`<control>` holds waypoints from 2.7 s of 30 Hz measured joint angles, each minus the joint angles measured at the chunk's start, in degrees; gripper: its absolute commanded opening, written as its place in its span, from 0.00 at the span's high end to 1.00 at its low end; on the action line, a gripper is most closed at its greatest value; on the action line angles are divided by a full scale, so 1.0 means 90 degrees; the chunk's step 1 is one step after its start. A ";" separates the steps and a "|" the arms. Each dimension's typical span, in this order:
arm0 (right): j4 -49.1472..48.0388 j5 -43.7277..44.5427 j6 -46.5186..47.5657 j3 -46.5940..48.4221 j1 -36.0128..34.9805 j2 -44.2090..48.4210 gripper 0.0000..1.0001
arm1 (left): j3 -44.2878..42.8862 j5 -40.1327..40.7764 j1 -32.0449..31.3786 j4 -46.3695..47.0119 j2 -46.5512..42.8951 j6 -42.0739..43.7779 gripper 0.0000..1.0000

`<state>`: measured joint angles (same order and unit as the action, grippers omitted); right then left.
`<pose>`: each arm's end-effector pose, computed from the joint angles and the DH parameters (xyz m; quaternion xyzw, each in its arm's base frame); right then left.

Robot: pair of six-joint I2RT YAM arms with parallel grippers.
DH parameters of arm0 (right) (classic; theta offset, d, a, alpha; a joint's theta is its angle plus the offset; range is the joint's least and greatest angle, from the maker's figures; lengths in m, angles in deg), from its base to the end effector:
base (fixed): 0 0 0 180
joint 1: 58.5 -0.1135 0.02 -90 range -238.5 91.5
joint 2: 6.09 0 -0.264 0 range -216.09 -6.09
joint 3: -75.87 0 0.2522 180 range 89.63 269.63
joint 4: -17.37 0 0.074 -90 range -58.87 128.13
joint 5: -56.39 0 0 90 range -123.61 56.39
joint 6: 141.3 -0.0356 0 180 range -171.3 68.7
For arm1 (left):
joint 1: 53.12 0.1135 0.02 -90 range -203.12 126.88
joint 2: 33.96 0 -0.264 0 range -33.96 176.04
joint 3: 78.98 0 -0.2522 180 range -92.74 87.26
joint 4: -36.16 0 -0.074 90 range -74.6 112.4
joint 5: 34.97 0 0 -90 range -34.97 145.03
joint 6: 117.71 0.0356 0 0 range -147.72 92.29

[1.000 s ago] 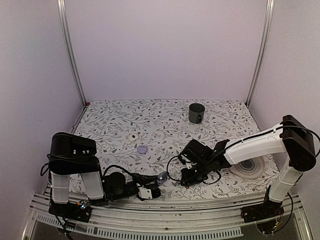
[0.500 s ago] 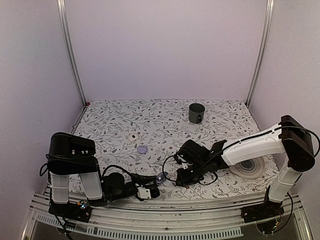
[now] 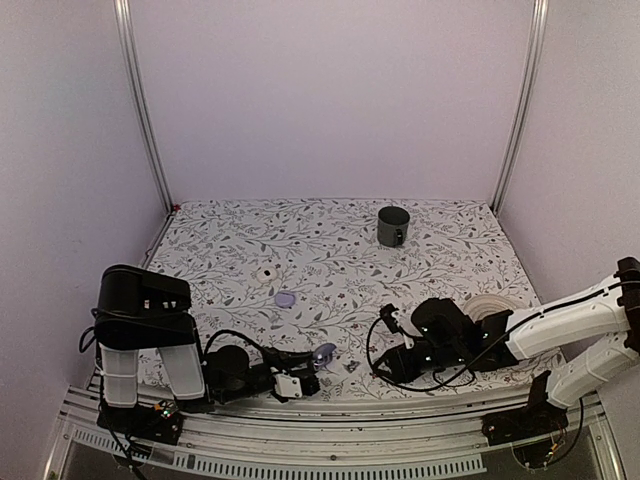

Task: Insert the wireless bluetooth earbuds into the charging case
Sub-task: Pick up the right earbud from the center of the board.

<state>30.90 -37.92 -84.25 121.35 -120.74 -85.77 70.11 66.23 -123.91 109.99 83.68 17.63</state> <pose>0.1164 0.2269 0.1504 -0.2488 0.8984 0.2897 0.2171 0.0931 -0.2461 0.0713 0.6284 0.4633 -0.0622 0.6218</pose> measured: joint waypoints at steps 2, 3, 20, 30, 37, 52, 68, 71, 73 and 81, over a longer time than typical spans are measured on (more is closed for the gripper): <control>-0.0614 0.0134 0.0170 -0.0493 0.0000 0.0146 0.61 | 0.0000 0.0012 0.0000 0.0000 0.0000 -0.0046 1.00; -0.0976 0.0209 0.0291 -0.0724 -0.0005 0.0170 0.61 | 0.0000 0.0024 0.0000 0.0000 0.0000 -0.0073 1.00; -0.7992 -0.0206 0.3937 -0.2307 0.0012 -0.2409 0.57 | 0.0104 0.0367 -0.0010 -0.0007 -0.0709 -0.0503 1.00; -0.8415 -0.1205 0.4988 -0.1994 0.0763 -0.2871 0.54 | 0.0189 0.0466 -0.0010 -0.0015 -0.1124 -0.0678 1.00; -0.8041 -0.0884 0.5302 -0.1838 0.0799 -0.2871 0.54 | 0.0177 0.0503 -0.0010 -0.0022 -0.1168 -0.0685 1.00; -0.7407 0.0406 0.5549 -0.1484 0.0279 -0.3133 0.53 | 0.0182 0.0568 -0.0010 -0.0022 -0.1367 -0.0665 1.00; -0.7065 0.0442 0.5518 -0.1333 -0.0182 -0.3133 0.53 | 0.0233 0.0651 -0.0010 -0.0022 -0.1367 -0.0661 1.00; -0.7019 0.0398 0.5493 -0.1248 -0.0219 -0.3133 0.55 | 0.0238 0.0656 -0.0012 -0.0022 -0.1367 -0.0661 1.00; -0.7016 0.0364 0.5469 -0.1226 -0.0221 -0.3145 0.58 | 0.0240 0.0661 -0.0012 -0.0022 -0.1367 -0.0661 1.00; -0.6970 0.0199 0.5265 -0.1229 -0.0221 -0.3157 0.67 | 0.0248 0.0668 -0.0010 -0.0022 -0.1370 -0.0661 1.00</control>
<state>-31.83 -36.13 -36.87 110.29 -122.73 -114.18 72.34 72.24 -123.99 109.80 71.35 11.68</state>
